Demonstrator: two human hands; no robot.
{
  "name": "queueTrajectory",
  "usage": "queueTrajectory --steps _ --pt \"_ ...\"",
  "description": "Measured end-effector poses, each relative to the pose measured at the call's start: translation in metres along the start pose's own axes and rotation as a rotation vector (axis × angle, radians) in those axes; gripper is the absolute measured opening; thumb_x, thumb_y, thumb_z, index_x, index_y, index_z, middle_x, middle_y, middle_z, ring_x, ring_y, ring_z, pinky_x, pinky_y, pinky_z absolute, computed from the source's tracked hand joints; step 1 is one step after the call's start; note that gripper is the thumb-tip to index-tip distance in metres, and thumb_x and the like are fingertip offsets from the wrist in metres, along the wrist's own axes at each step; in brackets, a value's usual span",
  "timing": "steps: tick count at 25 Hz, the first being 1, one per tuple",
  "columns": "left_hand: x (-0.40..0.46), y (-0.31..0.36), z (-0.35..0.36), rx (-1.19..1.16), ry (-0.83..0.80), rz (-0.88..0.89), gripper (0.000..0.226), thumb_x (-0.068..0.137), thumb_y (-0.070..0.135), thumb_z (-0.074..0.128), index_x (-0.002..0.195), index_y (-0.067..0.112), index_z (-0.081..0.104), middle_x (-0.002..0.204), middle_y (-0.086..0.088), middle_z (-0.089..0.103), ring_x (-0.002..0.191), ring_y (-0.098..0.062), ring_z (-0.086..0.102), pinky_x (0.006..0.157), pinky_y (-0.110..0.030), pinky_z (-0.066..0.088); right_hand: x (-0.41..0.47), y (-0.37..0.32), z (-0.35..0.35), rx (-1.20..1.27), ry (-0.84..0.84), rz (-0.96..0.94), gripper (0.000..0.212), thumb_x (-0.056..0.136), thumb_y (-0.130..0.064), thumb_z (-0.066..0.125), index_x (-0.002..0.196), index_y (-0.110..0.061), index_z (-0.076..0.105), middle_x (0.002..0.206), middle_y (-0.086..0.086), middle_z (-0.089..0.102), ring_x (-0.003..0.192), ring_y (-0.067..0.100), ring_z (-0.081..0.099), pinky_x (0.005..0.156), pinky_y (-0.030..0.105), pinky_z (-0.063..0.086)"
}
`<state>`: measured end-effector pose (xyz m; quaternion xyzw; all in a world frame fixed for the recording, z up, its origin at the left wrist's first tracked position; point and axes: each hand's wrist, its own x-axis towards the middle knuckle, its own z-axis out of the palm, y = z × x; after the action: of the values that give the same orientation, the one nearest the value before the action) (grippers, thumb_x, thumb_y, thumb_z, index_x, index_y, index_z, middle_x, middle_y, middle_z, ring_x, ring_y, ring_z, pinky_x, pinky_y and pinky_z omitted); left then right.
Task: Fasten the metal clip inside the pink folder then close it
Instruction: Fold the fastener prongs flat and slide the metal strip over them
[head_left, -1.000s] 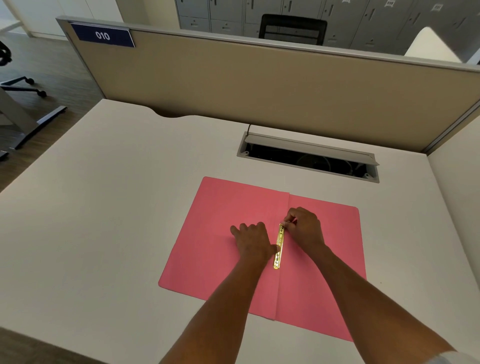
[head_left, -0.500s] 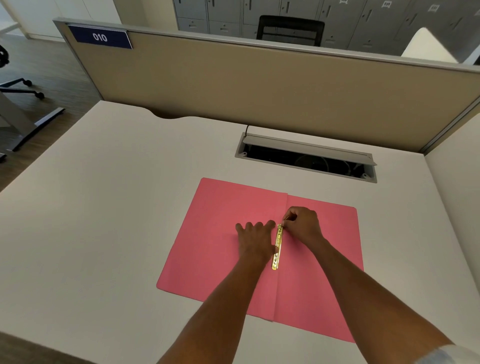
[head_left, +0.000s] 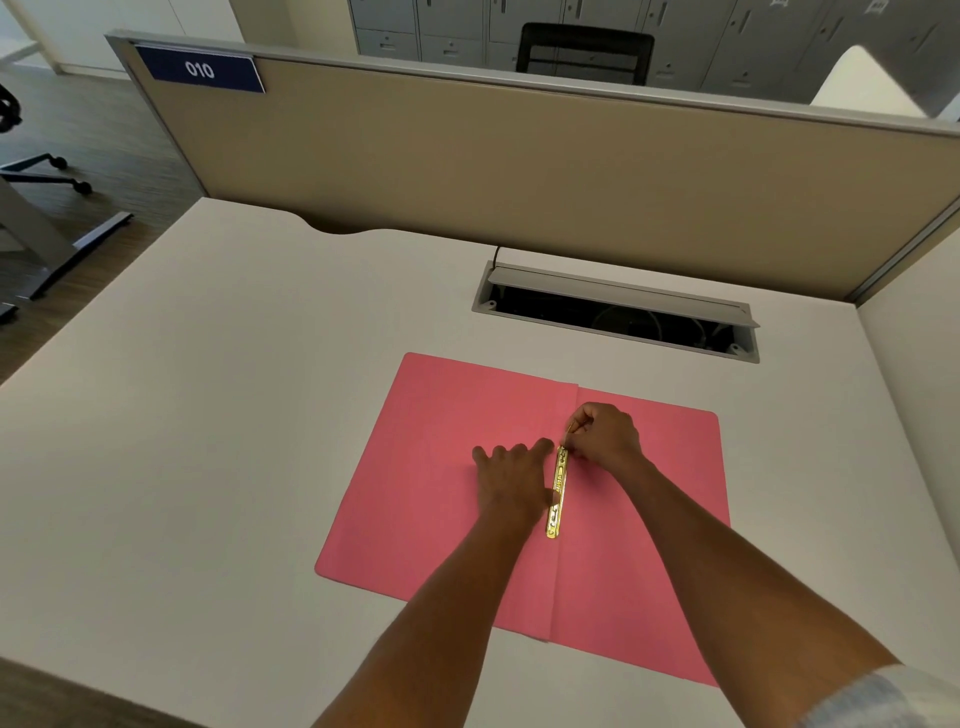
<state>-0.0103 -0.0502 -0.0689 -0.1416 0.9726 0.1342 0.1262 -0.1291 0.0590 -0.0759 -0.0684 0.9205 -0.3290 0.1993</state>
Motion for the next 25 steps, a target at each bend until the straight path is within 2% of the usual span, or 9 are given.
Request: queueTrajectory --steps 6,13,16,18,19,20,22,23,25 --pt "0.0 0.0 0.003 -0.009 0.016 -0.01 0.068 0.083 0.049 0.07 0.142 0.034 0.04 0.12 -0.001 0.067 0.113 -0.03 0.06 0.102 -0.051 0.03 -0.005 0.0 -0.004 0.095 -0.008 0.045 0.029 0.065 -0.008 0.082 0.083 -0.02 0.063 0.078 0.001 0.071 0.077 0.023 0.071 0.075 0.044 0.06" --pt "-0.002 0.0 0.0 -0.015 0.016 -0.012 0.065 0.081 0.051 0.069 0.138 0.035 0.042 0.116 -0.001 0.068 0.109 -0.03 0.061 0.099 -0.049 0.03 -0.061 0.007 0.009 0.281 0.036 0.216 0.006 0.077 -0.015 0.072 0.077 -0.011 0.067 0.067 0.009 0.074 0.06 0.024 0.071 0.069 0.049 0.062" --pt "-0.002 0.0 0.0 -0.005 0.024 -0.001 0.064 0.083 0.053 0.067 0.139 0.034 0.042 0.116 -0.001 0.068 0.109 -0.029 0.061 0.1 -0.049 0.031 -0.093 0.003 0.017 0.383 -0.037 0.338 0.024 0.082 -0.02 0.074 0.086 0.001 0.064 0.068 0.016 0.074 0.048 0.024 0.067 0.05 0.037 0.06" --pt "-0.003 -0.001 0.0 0.01 0.028 0.0 0.062 0.085 0.05 0.067 0.139 0.035 0.041 0.116 -0.001 0.068 0.109 -0.029 0.061 0.1 -0.049 0.031 -0.108 -0.002 0.02 0.455 -0.105 0.403 0.03 0.084 -0.024 0.075 0.083 0.004 0.064 0.069 0.019 0.073 0.039 0.019 0.062 0.036 0.022 0.046" --pt "-0.004 0.0 0.0 0.015 0.03 0.002 0.062 0.085 0.048 0.067 0.14 0.035 0.041 0.116 -0.001 0.068 0.108 -0.029 0.061 0.1 -0.049 0.031 -0.113 -0.002 0.021 0.475 -0.125 0.421 0.032 0.084 -0.026 0.074 0.082 0.005 0.066 0.07 0.021 0.073 0.039 0.019 0.062 0.035 0.02 0.043" --pt "-0.004 -0.001 0.0 0.018 0.03 0.002 0.062 0.085 0.048 0.067 0.14 0.035 0.041 0.116 -0.001 0.068 0.109 -0.028 0.061 0.1 -0.049 0.032 -0.116 -0.002 0.021 0.492 -0.138 0.433 0.031 0.084 -0.025 0.074 0.082 0.006 0.068 0.072 0.022 0.073 0.042 0.021 0.063 0.037 0.023 0.047" --pt "-0.005 0.0 0.0 0.021 0.031 0.005 0.063 0.085 0.048 0.066 0.14 0.035 0.041 0.116 -0.001 0.069 0.11 -0.028 0.062 0.1 -0.049 0.032 -0.122 0.0 0.022 0.525 -0.137 0.454 0.018 0.081 -0.012 0.075 0.08 0.005 0.069 0.073 0.023 0.074 0.052 0.027 0.067 0.056 0.039 0.061" --pt "-0.005 -0.001 0.0 0.019 0.031 0.007 0.063 0.084 0.049 0.067 0.14 0.035 0.041 0.117 -0.001 0.069 0.11 -0.028 0.062 0.1 -0.049 0.032 -0.124 0.003 0.024 0.535 -0.123 0.457 0.011 0.079 -0.005 0.074 0.08 0.004 0.068 0.072 0.023 0.074 0.055 0.029 0.069 0.063 0.043 0.062" --pt "-0.005 -0.001 0.0 0.013 0.027 0.015 0.064 0.084 0.05 0.067 0.14 0.035 0.041 0.118 -0.002 0.069 0.111 -0.029 0.062 0.099 -0.049 0.032 -0.134 0.009 0.03 0.51 -0.045 0.436 0.007 0.077 0.0 0.071 0.082 -0.002 0.067 0.069 0.017 0.074 0.055 0.025 0.07 0.063 0.04 0.062"
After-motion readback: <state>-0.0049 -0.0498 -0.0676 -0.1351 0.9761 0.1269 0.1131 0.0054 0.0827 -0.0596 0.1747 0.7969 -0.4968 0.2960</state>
